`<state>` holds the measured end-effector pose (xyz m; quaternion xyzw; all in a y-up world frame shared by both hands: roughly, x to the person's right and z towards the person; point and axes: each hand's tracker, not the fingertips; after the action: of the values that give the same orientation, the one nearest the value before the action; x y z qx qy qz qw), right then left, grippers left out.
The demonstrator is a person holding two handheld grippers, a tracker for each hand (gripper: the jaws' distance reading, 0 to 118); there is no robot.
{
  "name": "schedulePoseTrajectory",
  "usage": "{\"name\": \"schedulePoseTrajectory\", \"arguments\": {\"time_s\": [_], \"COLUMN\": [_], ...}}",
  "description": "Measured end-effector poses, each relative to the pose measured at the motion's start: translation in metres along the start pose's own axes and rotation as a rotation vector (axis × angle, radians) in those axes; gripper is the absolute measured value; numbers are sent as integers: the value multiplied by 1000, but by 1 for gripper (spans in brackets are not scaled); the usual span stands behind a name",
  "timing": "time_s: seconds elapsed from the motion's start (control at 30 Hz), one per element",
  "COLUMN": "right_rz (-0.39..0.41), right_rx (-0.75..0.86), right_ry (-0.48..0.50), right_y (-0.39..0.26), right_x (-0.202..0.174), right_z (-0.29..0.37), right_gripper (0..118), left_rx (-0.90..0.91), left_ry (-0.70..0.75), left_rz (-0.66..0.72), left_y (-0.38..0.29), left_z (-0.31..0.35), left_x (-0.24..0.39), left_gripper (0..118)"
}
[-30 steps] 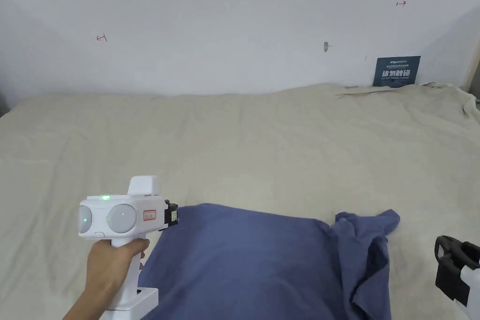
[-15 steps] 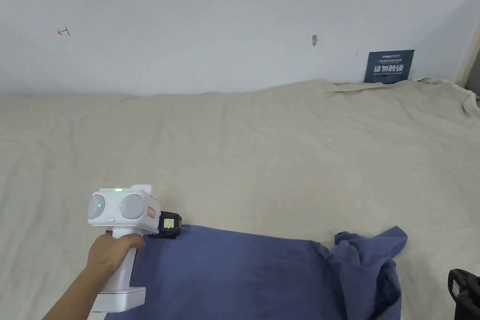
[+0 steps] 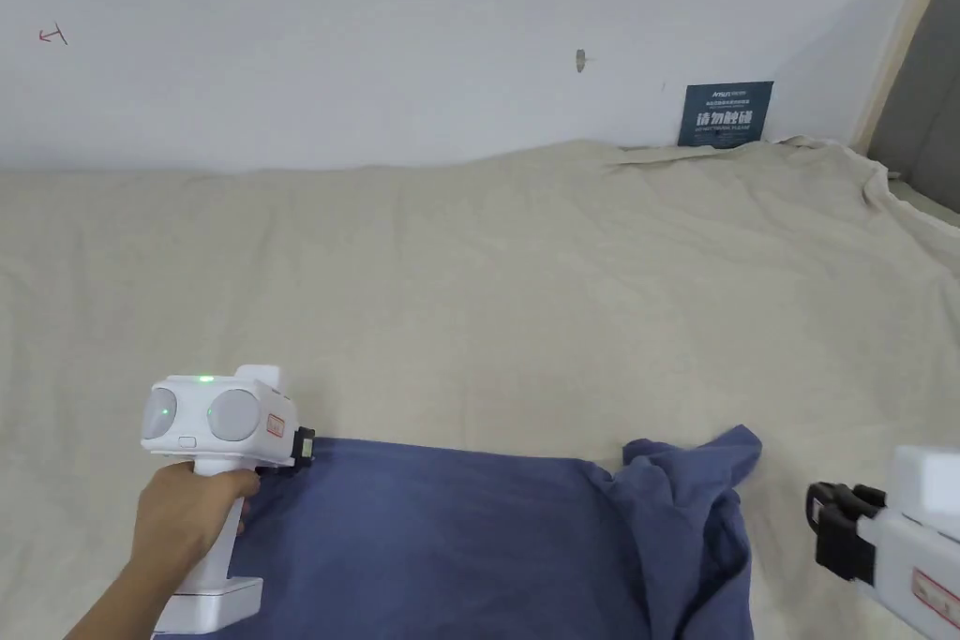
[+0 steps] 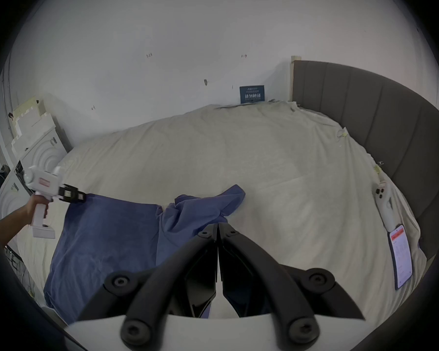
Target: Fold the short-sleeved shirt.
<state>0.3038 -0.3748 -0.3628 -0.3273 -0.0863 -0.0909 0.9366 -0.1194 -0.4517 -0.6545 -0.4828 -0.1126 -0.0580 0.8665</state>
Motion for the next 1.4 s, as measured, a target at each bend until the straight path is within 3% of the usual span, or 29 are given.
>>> {"name": "schedulePoseTrajectory", "arguments": {"time_s": [0.03,0.1,0.2,0.23,0.27,0.33,0.53,0.6,0.63,0.67,0.73,0.87,0.97,1.4], "right_rz": [8,-14,-29,-55,-83,-121,-228,-226,-224,-208,-103,-72,12,42], "right_rx": [-21,-52,-139,-152,-183,-219,-333,-349,-349,-352,-346,-297,-233,77], "right_ry": [-1,15,20,21,14,5,-68,-48,-52,-55,-45,-32,-43,48], "right_y": [4,14,26,28,30,31,24,17,15,13,10,12,21,92], "right_x": [0,1,5,6,7,6,11,11,10,7,0,0,-4,-4], "right_z": [-9,-30,-65,-76,-87,-102,-145,-154,-158,-158,-158,-144,-120,34], "right_gripper": [3,27,45,68,81,89,89,88,77,58,6,6,6,6], "left_rx": [28,71,95,104,113,129,143,143,140,140,138,138,146,307], "left_ry": [-11,-47,-57,-63,-64,-70,-71,-69,-68,-65,-64,-57,-46,-9], "left_rz": [8,26,18,14,15,11,9,11,11,12,15,25,31,99], "left_y": [-1,-2,-4,-6,-7,-9,-14,-17,-18,-19,-23,-26,-30,-39], "left_z": [8,29,53,65,73,84,103,105,105,106,108,109,112,206], "left_x": [-2,-3,-7,-4,-4,-6,-4,-4,-4,-3,-3,-8,-13,-35], "left_gripper": [5,5,5,5,5,5,5,5,5,5,5,5,5,5]}}
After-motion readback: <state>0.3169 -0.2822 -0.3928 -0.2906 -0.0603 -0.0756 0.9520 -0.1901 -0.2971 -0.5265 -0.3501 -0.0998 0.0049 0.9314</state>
